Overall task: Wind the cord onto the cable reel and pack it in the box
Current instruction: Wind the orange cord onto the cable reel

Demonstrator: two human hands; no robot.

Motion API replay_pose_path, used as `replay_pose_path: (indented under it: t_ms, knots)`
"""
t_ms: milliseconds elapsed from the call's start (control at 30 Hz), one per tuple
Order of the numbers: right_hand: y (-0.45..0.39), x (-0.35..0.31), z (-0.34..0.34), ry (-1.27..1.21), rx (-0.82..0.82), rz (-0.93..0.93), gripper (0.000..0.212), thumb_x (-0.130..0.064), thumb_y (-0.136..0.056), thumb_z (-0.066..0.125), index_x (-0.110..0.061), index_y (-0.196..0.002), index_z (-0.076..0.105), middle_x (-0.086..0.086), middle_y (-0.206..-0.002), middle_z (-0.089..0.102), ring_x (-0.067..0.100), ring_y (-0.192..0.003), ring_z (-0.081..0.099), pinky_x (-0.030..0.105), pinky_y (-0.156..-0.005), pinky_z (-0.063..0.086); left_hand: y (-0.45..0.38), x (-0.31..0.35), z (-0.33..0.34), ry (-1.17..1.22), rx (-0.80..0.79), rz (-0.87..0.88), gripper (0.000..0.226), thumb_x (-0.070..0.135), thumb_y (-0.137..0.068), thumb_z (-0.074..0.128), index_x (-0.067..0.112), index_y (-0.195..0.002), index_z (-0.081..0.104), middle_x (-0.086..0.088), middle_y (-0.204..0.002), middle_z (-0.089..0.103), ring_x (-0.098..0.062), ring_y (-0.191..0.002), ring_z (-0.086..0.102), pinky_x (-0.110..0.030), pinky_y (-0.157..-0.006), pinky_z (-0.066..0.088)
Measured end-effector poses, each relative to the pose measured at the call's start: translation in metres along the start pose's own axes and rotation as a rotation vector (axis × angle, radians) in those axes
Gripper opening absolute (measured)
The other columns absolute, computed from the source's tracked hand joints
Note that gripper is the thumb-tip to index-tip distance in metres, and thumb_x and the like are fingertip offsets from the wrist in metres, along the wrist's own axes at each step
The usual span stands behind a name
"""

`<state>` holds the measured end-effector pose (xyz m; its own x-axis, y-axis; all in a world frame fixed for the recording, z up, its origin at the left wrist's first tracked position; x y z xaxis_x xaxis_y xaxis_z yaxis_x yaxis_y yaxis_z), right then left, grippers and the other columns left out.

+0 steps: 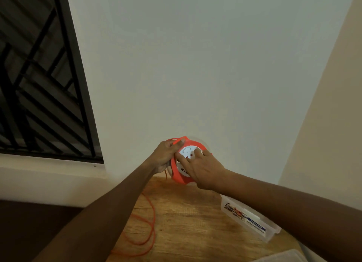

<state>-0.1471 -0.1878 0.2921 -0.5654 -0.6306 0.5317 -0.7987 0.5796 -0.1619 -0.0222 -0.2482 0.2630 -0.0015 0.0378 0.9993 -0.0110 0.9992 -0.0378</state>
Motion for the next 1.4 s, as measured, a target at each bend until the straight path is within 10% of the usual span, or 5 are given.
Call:
replay_pose_path:
  t_ms: [400,700,1067,1400]
  knots:
    - [0.007,0.009,0.007,0.303,-0.137,-0.408,0.061,-0.035,-0.076,0.081,-0.036,-0.132,0.055,0.002,-0.158,0.025,0.036,-0.136,0.033,0.050,-0.103,0.039,-0.002,-0.008,-0.001,-0.065,-0.065,-0.043,0.036,0.046,-0.095,0.061,0.022,-0.120,0.066,-0.008,-0.114,0.077,-0.033,-0.098,0.077,-0.048,-0.085,0.063]
    - [-0.003,0.015,0.020,0.206,-0.124,-0.160,0.098,-0.041,-0.082,0.075,-0.031,-0.151,0.006,0.022,-0.137,0.044,0.039,-0.119,0.049,0.049,-0.102,0.040,-0.007,-0.004,-0.001,-0.044,-0.031,-0.027,0.029,0.043,-0.097,0.061,0.022,-0.115,0.069,-0.009,-0.110,0.078,-0.034,-0.095,0.077,-0.046,-0.082,0.064]
    - [0.000,0.016,0.025,-0.048,-0.133,0.059,0.091,-0.035,-0.092,0.064,-0.015,-0.155,0.001,0.017,-0.147,0.042,0.035,-0.124,0.052,0.048,-0.109,0.034,-0.014,-0.003,0.001,-0.103,0.018,0.026,0.030,0.048,-0.094,0.063,0.027,-0.115,0.069,-0.004,-0.113,0.078,-0.029,-0.093,0.078,-0.049,-0.085,0.063]
    - [0.006,0.007,0.013,0.146,-0.060,-0.387,0.060,-0.031,-0.069,0.087,-0.028,-0.123,0.063,0.015,-0.137,0.050,0.034,-0.122,0.048,0.046,-0.090,0.051,-0.012,-0.016,-0.001,-0.073,-0.043,-0.017,0.039,0.046,-0.098,0.059,0.018,-0.125,0.067,-0.007,-0.114,0.077,-0.033,-0.098,0.076,-0.049,-0.086,0.063]
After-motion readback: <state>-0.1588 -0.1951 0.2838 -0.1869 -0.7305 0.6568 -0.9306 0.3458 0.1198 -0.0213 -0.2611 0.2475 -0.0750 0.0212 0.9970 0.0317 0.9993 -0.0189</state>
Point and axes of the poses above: each hand's wrist, its own y-axis away from the middle knuckle, its own z-axis out of the palm, x = y × z, the point moved 7 cm from there along -y, towards the middle knuckle
